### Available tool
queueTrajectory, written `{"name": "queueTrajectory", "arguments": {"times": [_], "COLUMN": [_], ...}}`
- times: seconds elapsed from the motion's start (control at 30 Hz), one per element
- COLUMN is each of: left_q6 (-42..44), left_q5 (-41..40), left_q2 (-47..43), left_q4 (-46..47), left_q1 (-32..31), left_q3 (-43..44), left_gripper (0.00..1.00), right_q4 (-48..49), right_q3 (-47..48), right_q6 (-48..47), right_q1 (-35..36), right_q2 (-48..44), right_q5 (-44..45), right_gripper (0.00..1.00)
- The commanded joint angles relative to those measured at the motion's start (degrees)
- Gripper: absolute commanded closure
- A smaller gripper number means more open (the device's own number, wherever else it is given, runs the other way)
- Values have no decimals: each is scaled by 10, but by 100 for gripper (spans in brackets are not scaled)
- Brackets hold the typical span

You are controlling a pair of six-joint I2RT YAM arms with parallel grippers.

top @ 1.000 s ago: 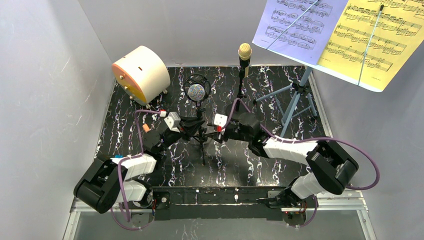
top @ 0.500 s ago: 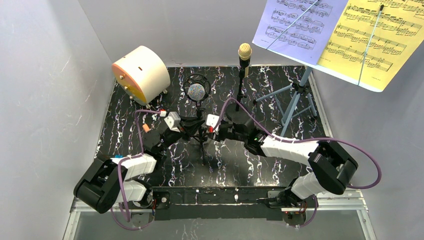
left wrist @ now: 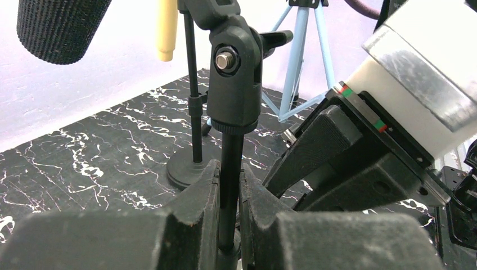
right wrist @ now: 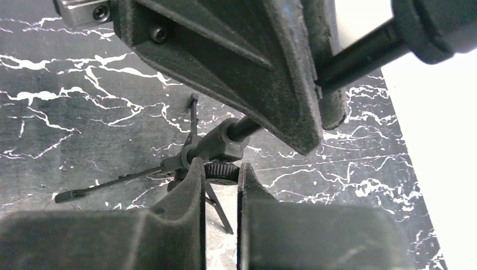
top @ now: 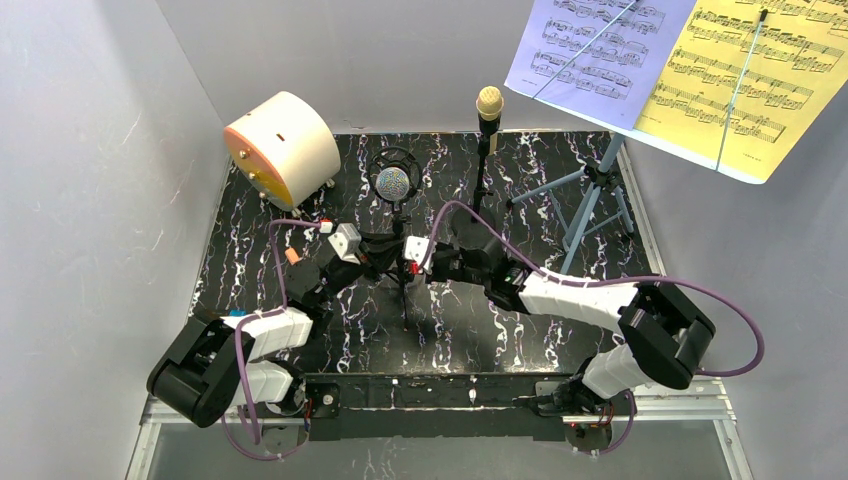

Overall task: Pack up the instrument practice props
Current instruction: Unscrew the knob on the microphone stand.

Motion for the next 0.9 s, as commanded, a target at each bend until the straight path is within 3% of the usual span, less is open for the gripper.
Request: {"name": "queueTrajectory", "arguments": {"times": [0.0, 0.2, 0.37, 0.63, 0.73, 0.87], "left_q6": [-8, -12, -14, -19, -19, -17], "left_q5": [-8, -7, -9, -21, -23, -25], "left_q2": [7, 10, 9, 10, 10, 8], "left_q4": [-75, -78, -80, -84, -85, -88], "left_q1": [2, 2, 2, 2, 2, 2], "left_q3": [-7, -3, -3, -2, -2, -2], "left_gripper": [100, 100, 100, 100, 100, 100], "right_q4": [-7, 5, 100, 419, 543, 517], "right_q3": [13, -4, -42, -101, -103, -88], "right_q6": [-76, -218, -376, -651, -670, -569], "right_q1": [18, 61, 106, 146, 156, 165], "right_q2": [-4, 5, 22, 131, 187, 189], "right_q5": [51, 155, 273, 409, 423, 423], "right_gripper": [99, 99, 99, 99, 99, 95]}}
